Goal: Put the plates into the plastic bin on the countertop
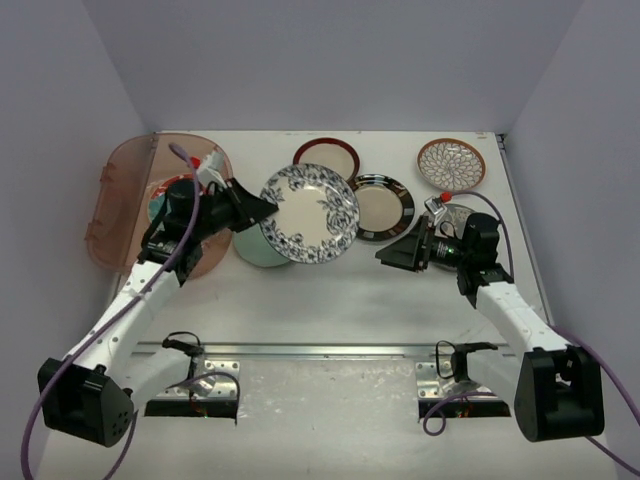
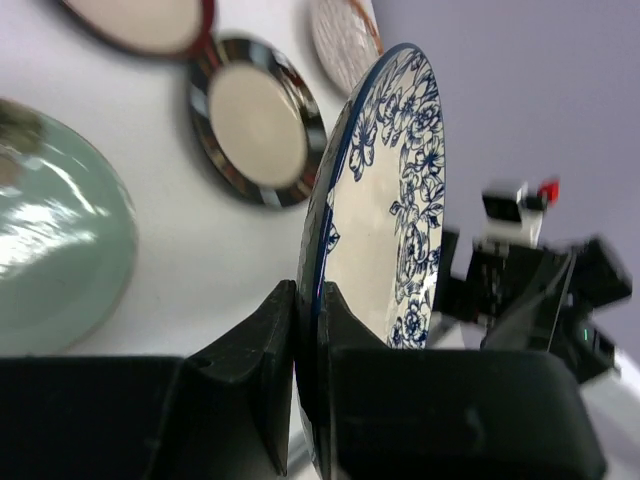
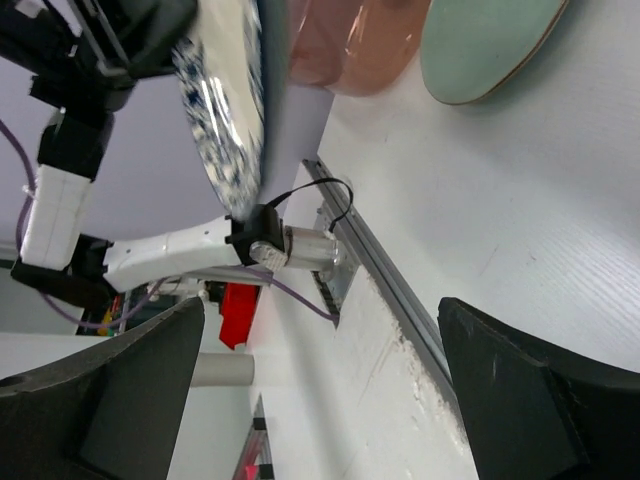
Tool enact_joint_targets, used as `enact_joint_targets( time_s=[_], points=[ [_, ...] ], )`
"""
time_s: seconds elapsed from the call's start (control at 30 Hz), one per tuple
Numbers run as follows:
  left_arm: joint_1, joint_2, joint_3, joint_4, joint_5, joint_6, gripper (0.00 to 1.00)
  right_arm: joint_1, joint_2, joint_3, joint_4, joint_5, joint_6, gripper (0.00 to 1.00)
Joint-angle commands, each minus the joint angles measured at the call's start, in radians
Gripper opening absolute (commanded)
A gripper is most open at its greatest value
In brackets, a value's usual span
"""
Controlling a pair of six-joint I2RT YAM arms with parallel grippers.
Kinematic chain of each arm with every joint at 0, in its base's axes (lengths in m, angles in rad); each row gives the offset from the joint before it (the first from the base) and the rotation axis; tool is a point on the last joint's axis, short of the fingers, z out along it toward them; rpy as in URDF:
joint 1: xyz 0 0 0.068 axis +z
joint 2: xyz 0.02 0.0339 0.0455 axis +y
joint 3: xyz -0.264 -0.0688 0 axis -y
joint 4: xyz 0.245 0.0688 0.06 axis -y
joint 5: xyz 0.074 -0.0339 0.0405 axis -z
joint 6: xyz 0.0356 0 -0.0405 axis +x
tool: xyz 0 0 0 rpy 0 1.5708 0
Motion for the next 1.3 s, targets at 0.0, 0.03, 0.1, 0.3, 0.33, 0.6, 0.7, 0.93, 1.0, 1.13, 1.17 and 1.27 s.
enact_joint_targets(
  time_s=[0.0,0.03,0.1,0.3,0.33,0.6,0.7,0.93,1.0,1.13,1.17,1.27],
  points=[
    [0.221,-0.068,0.207,0.003,-0.087,-0.091,0.00,-0.003,0.006,0.083,-0.198,0.105,-0.144,0.99],
    [0.276,-0.064,0.247,-0.051,-0.120,-0.093,0.00,-0.003,0.002,0.092,-0.244,0.137,-0.183,0.99],
    [0.377,-0.044,0.287,-0.164,-0.197,-0.093,0.00,-0.003,-0.010,0.096,-0.288,0.174,-0.230,0.99],
    [0.609,0.033,0.298,-0.230,-0.353,-0.094,0.00,-0.004,-0.051,0.097,-0.348,0.209,-0.275,0.99],
    [0.630,0.047,0.296,-0.222,-0.385,-0.093,0.00,-0.005,-0.056,0.098,-0.352,0.211,-0.280,0.99],
    [0.670,0.280,0.362,-0.186,-0.419,-0.084,0.00,-0.005,-0.062,0.087,-0.352,0.198,-0.305,0.99],
    [0.671,0.326,0.352,-0.176,-0.456,-0.079,0.00,-0.006,-0.064,0.084,-0.352,0.193,-0.314,0.99],
    [0.671,0.447,0.357,-0.115,-0.497,-0.067,0.00,-0.005,-0.047,0.072,-0.326,0.165,-0.304,0.99],
    [0.670,0.491,0.367,-0.111,-0.493,-0.060,0.00,-0.005,-0.046,0.068,-0.316,0.158,-0.300,0.99],
    [0.671,0.572,0.374,-0.080,-0.455,-0.051,0.12,-0.005,-0.048,0.052,-0.298,0.155,-0.294,0.99],
    [0.671,0.586,0.371,-0.072,-0.447,-0.050,0.13,-0.005,-0.047,0.050,-0.295,0.157,-0.293,0.99],
    [0.671,0.601,0.357,-0.072,-0.446,-0.054,0.30,-0.005,-0.039,0.046,-0.286,0.156,-0.289,0.99]
  ],
)
